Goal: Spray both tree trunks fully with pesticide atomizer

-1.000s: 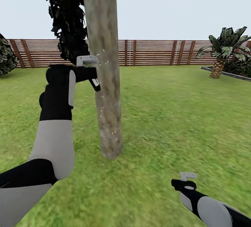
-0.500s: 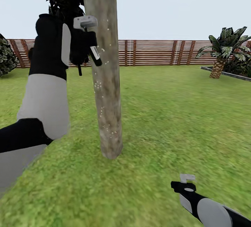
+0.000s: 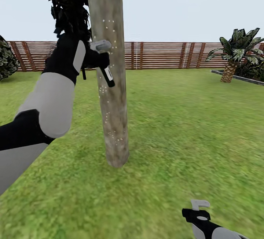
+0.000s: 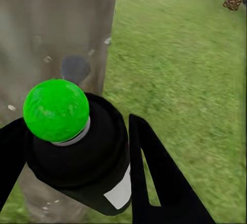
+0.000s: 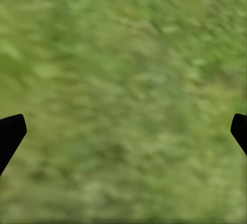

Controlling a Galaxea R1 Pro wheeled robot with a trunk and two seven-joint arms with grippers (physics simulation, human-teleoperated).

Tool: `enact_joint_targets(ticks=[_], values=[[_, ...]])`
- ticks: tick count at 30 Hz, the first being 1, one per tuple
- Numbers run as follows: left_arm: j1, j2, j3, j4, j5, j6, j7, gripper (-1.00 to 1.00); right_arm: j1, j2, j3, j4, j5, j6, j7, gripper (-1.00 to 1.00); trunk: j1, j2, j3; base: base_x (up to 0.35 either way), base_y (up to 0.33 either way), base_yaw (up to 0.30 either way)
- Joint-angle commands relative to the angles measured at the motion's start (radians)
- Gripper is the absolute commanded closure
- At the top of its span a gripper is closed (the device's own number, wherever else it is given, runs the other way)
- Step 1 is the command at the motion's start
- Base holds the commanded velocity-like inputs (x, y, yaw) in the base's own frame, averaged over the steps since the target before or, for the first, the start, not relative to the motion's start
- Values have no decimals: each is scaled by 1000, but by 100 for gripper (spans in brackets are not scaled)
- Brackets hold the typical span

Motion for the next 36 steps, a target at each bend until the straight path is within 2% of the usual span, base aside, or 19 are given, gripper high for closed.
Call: enact_joint_targets(ticks=[1,5,6,7,11,15,19,24,29,31,34,35,36], values=[[-1,-2,8,47,-9,-18,-8,100,-2,-1,-8,5,10,-7,-5,-100,0,-1,-1,0,0,0],[-1,-2,9,169,-8,-85,-8,100,-1,-1,-8,5,10,-7,-5,-100,0,-1,-1,0,0,0],[-1,-2,9,246,-8,-137,-8,100,-1,-1,-8,5,10,-7,-5,-100,0,-1,-1,0,0,0],[-1,-2,9,283,-8,-168,-7,100,-1,-1,-8,5,10,-7,-5,-100,0,-1,-1,0,0,0],[-1,-2,11,384,-7,-236,-7,100,-1,-1,-8,5,10,-7,-5,-100,0,-1,-1,0,0,0],[-1,-2,13,447,-8,-261,-7,100,-1,-1,-8,5,10,-7,-5,-100,0,-1,-1,0,0,0],[-1,-2,14,538,-9,-358,-6,100,-1,-1,-8,5,10,-7,-5,-100,0,-1,-1,0,0,0],[3,-2,13,567,-10,-401,-6,100,-1,-1,-8,5,10,-7,-5,-100,0,-1,-1,0,0,0],[51,-2,13,571,-12,-435,-6,100,-1,-1,-8,5,10,-7,-5,-100,0,-1,-1,0,0,0],[89,-2,13,572,-14,-481,-5,100,-1,-1,-8,5,10,-7,-5,-100,0,-1,-1,0,0,0],[137,-2,12,572,-15,-499,-5,100,-1,-1,-8,5,10,-7,-5,-100,0,-1,-1,0,0,0],[193,-2,10,572,-16,-533,11,100,-1,-1,-8,4,10,-7,-5,-100,0,-1,-1,0,0,0],[209,1,10,572,-17,-548,20,100,-1,-1,-8,5,10,-7,-5,-100,0,-1,-1,0,0,0]])
